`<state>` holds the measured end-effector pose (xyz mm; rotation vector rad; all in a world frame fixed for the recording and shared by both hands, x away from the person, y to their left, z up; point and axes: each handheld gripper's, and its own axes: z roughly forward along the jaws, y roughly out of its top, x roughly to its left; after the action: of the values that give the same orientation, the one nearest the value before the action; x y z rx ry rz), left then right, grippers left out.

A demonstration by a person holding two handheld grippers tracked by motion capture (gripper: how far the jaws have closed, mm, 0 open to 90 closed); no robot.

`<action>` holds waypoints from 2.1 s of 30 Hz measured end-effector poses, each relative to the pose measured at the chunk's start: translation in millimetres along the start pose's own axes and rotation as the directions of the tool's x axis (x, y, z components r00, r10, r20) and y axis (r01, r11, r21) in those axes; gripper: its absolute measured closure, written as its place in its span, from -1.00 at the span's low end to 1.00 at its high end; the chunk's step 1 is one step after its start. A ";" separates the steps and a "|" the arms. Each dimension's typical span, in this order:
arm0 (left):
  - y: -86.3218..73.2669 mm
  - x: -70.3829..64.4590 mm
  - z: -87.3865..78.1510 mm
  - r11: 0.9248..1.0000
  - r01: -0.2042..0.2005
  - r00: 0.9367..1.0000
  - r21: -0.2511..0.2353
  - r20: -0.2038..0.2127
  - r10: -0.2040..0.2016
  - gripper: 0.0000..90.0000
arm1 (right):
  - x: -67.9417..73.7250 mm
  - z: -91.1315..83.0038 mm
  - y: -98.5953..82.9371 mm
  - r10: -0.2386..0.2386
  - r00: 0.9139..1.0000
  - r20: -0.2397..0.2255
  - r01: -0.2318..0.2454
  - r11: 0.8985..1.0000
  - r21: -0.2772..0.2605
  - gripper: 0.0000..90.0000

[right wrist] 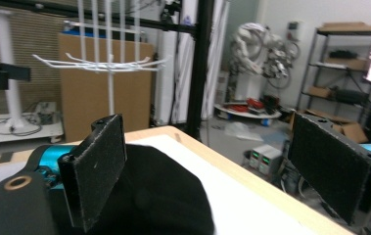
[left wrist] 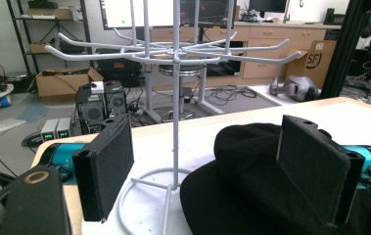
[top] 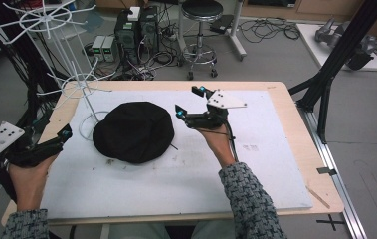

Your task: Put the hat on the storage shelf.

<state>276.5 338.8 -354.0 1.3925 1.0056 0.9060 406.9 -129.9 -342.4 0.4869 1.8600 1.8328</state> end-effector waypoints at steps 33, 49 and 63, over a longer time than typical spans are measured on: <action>1.6 -2.1 0.6 1.000 0.008 1.000 -0.012 0.018 -0.008 -0.52 | 41.5 116.1 -80.1 0.010 0.962 -0.274 0.068 0.960 0.272 -0.46; 1.5 0.1 -0.8 1.000 0.012 1.000 -0.017 0.014 -0.012 -0.52 | 41.9 115.9 -74.4 -0.008 0.974 -0.229 0.088 0.936 0.341 0.40; 3.2 5.4 -6.2 0.999 0.024 1.000 -0.035 -0.001 -0.024 -0.52 | 43.7 93.6 -33.2 -0.081 0.973 -0.217 0.130 0.967 0.220 0.54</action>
<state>272.7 346.0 -350.5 1.3477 1.0013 0.9030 426.5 -29.3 -378.1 0.2766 2.2113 1.6557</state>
